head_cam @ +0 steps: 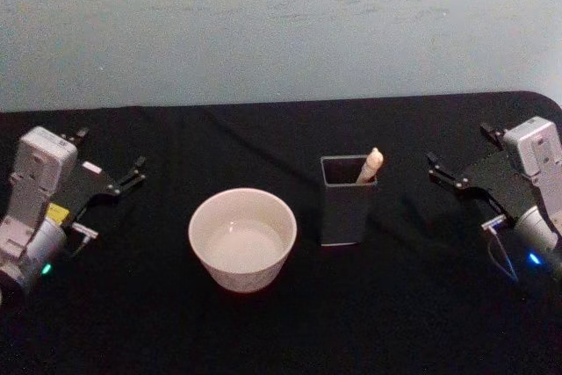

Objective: Pick up the stirring spoon with one hand, stir inside the cup, then place it back in its original position.

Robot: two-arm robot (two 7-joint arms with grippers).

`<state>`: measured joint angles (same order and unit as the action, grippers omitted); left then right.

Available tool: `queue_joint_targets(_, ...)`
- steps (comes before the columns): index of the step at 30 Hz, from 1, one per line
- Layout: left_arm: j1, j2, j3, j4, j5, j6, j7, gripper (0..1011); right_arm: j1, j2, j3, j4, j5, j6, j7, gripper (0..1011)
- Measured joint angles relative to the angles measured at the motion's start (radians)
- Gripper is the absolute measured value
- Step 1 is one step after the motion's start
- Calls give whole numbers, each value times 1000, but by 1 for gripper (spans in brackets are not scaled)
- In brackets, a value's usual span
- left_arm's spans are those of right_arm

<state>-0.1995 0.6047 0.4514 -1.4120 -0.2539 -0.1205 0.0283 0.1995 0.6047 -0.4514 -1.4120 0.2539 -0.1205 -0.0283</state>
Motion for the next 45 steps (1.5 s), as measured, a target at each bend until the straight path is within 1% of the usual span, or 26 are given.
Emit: queue_joint_targets(45, 0, 0, 0, 0, 0, 0, 0, 1001, 0, 0, 0, 0, 0, 0, 0, 1002)
